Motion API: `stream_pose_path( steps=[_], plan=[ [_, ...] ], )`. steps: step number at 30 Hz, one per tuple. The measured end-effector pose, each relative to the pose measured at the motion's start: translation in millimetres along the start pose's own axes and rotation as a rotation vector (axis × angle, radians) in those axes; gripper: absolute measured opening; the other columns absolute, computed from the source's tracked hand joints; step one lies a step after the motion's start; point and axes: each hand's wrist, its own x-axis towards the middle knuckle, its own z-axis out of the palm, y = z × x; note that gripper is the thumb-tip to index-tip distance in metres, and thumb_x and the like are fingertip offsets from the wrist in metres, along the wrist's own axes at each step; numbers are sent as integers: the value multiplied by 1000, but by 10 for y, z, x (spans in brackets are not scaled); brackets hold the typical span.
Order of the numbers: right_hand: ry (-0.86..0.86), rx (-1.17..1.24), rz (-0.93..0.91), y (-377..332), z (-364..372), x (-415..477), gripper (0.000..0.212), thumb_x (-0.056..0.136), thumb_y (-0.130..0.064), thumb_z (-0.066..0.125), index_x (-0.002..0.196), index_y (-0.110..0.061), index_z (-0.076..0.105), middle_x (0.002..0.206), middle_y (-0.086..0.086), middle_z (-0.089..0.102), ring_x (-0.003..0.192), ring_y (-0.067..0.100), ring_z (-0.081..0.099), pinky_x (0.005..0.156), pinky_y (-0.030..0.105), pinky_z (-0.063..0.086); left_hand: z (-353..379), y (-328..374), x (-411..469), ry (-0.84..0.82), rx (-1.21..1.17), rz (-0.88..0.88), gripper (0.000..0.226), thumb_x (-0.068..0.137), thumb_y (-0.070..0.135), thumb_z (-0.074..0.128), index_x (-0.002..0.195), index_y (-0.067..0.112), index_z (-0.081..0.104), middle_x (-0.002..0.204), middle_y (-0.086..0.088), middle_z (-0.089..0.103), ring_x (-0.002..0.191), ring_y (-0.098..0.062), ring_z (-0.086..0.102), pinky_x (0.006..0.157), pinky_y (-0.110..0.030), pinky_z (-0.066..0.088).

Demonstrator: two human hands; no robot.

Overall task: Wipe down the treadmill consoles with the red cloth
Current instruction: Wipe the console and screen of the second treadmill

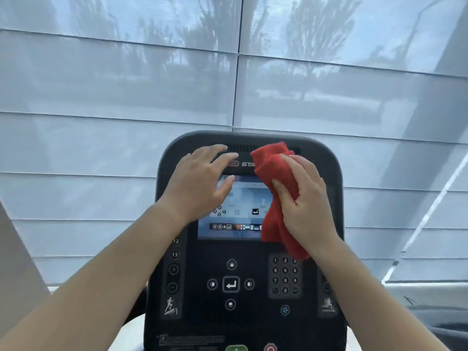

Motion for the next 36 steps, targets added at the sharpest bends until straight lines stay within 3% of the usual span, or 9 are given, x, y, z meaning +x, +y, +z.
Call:
stream_pose_path(
  steps=[2, 5, 11, 13, 17, 27, 36],
  plan=[
    [10, -114, -42, 44, -47, 238, 39, 91, -27, 53, 130, -23, 50, 136, -3, 46, 121, 26, 43, 99, 22, 26, 12, 1, 220, 27, 0, 16, 51, 86, 42, 38, 131, 19, 51, 134, -5, 50, 124, -24, 43, 102, -46, 37],
    [27, -275, -53, 127, -111, 512, 42, 91, -26, 53, 133, -25, 46, 140, -3, 42, 120, 29, 40, 98, 35, 31, 114, 29, 525, 32, -39, 27, 47, 88, 36, 44, 131, 18, 49, 138, -5, 46, 127, -24, 38, 107, -40, 30],
    [-76, -462, 60, 381, -68, 814, 47, 93, -34, 46, 139, -31, 35, 147, -6, 30, 121, 33, 33, 92, 48, 40, 450, 4, 982, 8, 19, 8, 44, 92, 34, 45, 133, 21, 45, 142, -2, 41, 132, -21, 31, 107, -49, 26],
    [-68, -513, 81, 416, 11, 846, 49, 93, -38, 43, 141, -35, 30, 149, -7, 26, 123, 32, 29, 93, 50, 39, 551, -34, 1018, 4, 104, 3, 44, 92, 40, 36, 130, 21, 47, 137, 0, 47, 126, -21, 39, 105, -46, 26],
    [-16, -592, 113, 457, 159, 961, 48, 94, -42, 37, 141, -35, 26, 149, -6, 24, 124, 33, 27, 93, 52, 33, 652, -35, 986, 98, 154, 28, 47, 88, 43, 32, 119, 18, 56, 115, -1, 62, 102, -24, 56, 87, -40, 36],
    [-1, -608, 69, 483, 241, 611, 50, 93, -44, 39, 141, -33, 28, 150, -2, 24, 127, 34, 25, 89, 57, 35, 697, -67, 928, 174, 147, 48, 43, 88, 40, 37, 120, 18, 55, 114, 0, 61, 104, -21, 54, 91, -35, 28],
    [-31, -563, 103, 503, 143, 973, 46, 95, -45, 35, 139, -33, 29, 148, -6, 26, 126, 30, 25, 92, 52, 33, 698, -53, 926, 163, 154, 36, 43, 88, 39, 36, 121, 18, 55, 114, 1, 60, 105, -21, 53, 92, -34, 27]
  ],
)
